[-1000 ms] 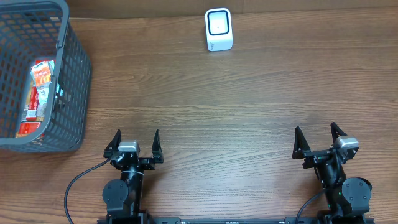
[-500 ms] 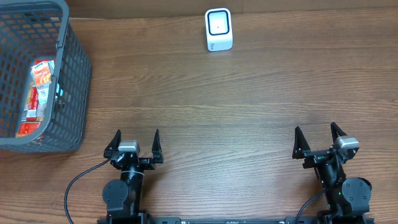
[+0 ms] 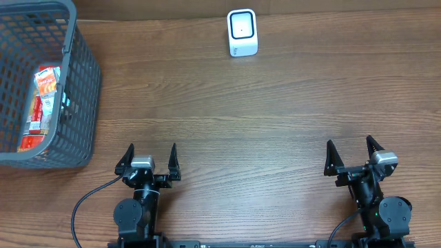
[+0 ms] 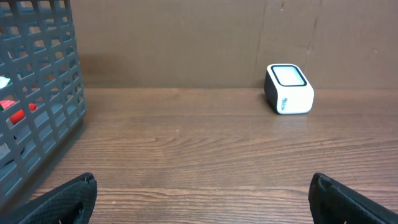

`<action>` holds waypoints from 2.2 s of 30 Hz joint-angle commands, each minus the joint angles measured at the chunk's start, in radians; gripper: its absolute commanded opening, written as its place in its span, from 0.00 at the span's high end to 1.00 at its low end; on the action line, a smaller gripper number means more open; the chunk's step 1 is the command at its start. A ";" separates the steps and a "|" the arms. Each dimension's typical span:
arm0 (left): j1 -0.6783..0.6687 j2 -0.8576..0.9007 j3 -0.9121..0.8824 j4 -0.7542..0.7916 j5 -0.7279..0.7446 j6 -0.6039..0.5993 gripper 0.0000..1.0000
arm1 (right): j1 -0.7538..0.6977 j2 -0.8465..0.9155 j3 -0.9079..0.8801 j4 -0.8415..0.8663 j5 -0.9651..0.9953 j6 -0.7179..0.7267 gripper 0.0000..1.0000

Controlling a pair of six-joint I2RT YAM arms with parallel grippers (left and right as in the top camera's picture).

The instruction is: Scan the item barcode

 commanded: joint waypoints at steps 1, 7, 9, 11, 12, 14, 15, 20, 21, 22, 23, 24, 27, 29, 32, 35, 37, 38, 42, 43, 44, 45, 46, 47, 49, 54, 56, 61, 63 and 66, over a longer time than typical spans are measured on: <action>-0.008 -0.011 -0.003 -0.003 -0.003 0.002 0.00 | -0.003 -0.011 -0.011 0.005 0.001 -0.003 0.00; -0.008 -0.011 -0.003 -0.002 0.006 -0.013 0.00 | -0.003 -0.011 -0.011 0.005 0.001 -0.003 0.00; -0.008 -0.011 -0.001 -0.003 0.029 -0.015 0.01 | -0.003 -0.011 -0.011 0.005 0.001 -0.003 0.00; -0.007 -0.011 0.010 -0.017 0.062 -0.031 0.00 | -0.003 -0.011 -0.011 0.005 0.001 -0.003 0.00; -0.006 -0.011 0.018 -0.033 0.064 -0.047 0.00 | -0.003 -0.011 -0.011 0.005 0.001 -0.003 0.00; -0.006 -0.011 0.050 -0.088 0.074 -0.065 0.00 | -0.003 -0.011 -0.011 0.005 0.001 -0.003 0.00; -0.006 -0.010 0.072 -0.124 0.083 -0.067 0.00 | -0.003 -0.011 -0.011 0.005 0.001 -0.003 0.00; -0.006 0.004 0.250 -0.360 0.119 -0.075 0.00 | -0.003 -0.011 -0.011 0.005 0.001 -0.003 0.00; -0.006 0.014 0.290 -0.402 0.135 -0.074 0.00 | -0.003 -0.011 -0.011 0.005 0.001 -0.003 0.00; -0.006 0.031 0.340 -0.447 0.158 -0.074 0.00 | -0.003 -0.011 -0.011 0.005 0.001 -0.003 0.00; -0.006 0.049 0.383 -0.484 0.180 -0.074 0.00 | -0.003 -0.011 -0.011 0.005 0.001 -0.003 0.00; -0.006 0.075 0.435 -0.525 0.205 -0.074 0.00 | -0.003 -0.011 -0.011 0.005 0.001 -0.003 0.00; -0.006 0.175 0.588 -0.629 0.247 -0.071 0.00 | -0.003 -0.011 -0.011 0.005 0.001 -0.004 0.00; -0.006 0.263 0.710 -0.710 0.260 -0.071 0.00 | -0.003 -0.011 -0.011 0.005 0.001 -0.003 0.00; -0.006 0.410 0.904 -0.845 0.293 -0.064 0.00 | -0.003 -0.011 -0.011 0.005 0.001 -0.003 0.00; -0.006 0.566 1.109 -1.024 0.354 -0.029 0.00 | -0.003 -0.011 -0.011 0.005 0.001 -0.003 0.00; -0.006 0.666 1.235 -1.154 0.386 -0.025 0.00 | -0.003 -0.011 -0.011 0.005 0.001 -0.003 0.00; -0.006 0.709 1.287 -1.209 0.396 -0.025 0.00 | -0.003 -0.011 -0.011 0.005 0.001 -0.003 0.00; -0.006 0.847 1.443 -1.360 0.412 -0.026 0.00 | -0.003 -0.011 -0.011 0.005 0.001 -0.003 0.00; -0.006 0.868 1.461 -1.368 0.414 -0.026 0.00 | -0.003 -0.011 -0.011 0.005 0.001 -0.003 0.00; -0.006 0.887 1.477 -1.369 0.418 -0.026 0.00 | -0.003 -0.011 -0.011 0.005 0.001 -0.003 0.00; -0.006 0.900 1.486 -1.364 0.418 -0.026 0.07 | -0.003 -0.011 -0.011 0.005 0.001 -0.003 0.00; -0.006 0.914 1.494 -1.355 0.417 -0.026 0.20 | -0.003 -0.011 -0.011 0.005 0.001 -0.003 0.00; -0.006 0.927 1.501 -1.345 0.417 -0.026 0.42 | -0.003 -0.011 -0.011 0.005 0.001 -0.004 0.00; -0.006 0.964 1.526 -1.338 0.413 -0.031 0.67 | -0.003 -0.011 -0.011 0.005 0.001 -0.003 0.00; -0.006 1.122 1.664 -1.392 0.382 -0.031 0.96 | -0.003 -0.011 -0.011 0.005 0.001 -0.003 0.00; -0.006 1.196 1.736 -1.411 0.357 -0.031 0.96 | -0.003 -0.011 -0.011 0.005 0.001 -0.003 0.00; -0.006 1.319 1.874 -1.400 0.328 -0.030 0.86 | -0.003 -0.011 -0.011 0.005 0.001 -0.003 0.00; -0.006 1.349 1.917 -1.374 0.269 -0.030 0.69 | -0.003 -0.011 -0.011 0.005 0.001 -0.003 0.00; -0.006 1.379 1.971 -1.323 0.188 -0.030 0.52 | -0.003 -0.011 -0.011 0.005 0.001 -0.003 0.00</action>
